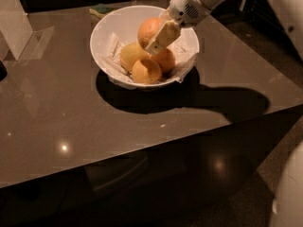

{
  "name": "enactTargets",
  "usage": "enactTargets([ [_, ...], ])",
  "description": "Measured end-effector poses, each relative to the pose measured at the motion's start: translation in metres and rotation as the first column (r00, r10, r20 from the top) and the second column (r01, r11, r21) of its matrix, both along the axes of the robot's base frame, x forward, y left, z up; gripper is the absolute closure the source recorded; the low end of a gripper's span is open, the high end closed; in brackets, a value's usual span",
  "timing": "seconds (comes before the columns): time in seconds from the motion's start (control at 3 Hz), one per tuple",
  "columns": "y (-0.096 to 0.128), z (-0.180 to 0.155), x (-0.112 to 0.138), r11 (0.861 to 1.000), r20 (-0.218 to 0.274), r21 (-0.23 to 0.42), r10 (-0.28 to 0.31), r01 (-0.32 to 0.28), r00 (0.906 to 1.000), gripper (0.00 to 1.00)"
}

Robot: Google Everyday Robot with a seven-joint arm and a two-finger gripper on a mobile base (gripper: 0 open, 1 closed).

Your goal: Pick orange from white bowl

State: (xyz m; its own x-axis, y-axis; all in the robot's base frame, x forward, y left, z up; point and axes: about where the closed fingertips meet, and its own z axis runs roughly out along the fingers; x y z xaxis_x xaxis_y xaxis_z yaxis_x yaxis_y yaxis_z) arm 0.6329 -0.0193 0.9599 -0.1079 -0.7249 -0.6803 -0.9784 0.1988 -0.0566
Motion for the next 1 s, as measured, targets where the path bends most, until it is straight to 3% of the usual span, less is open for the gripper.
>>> enactTargets([
  [0.33, -0.025, 0.041, -0.033, 0.998, 0.100, 0.055, -0.045, 0.039, 0.9940, 1.00],
  [0.67, -0.031, 0.057, -0.050, 0.995, 0.134, 0.086, -0.066, 0.055, 0.9888, 1.00],
  [1.0, -0.031, 0.057, -0.050, 0.995, 0.134, 0.086, -0.066, 0.055, 0.9888, 1.00],
])
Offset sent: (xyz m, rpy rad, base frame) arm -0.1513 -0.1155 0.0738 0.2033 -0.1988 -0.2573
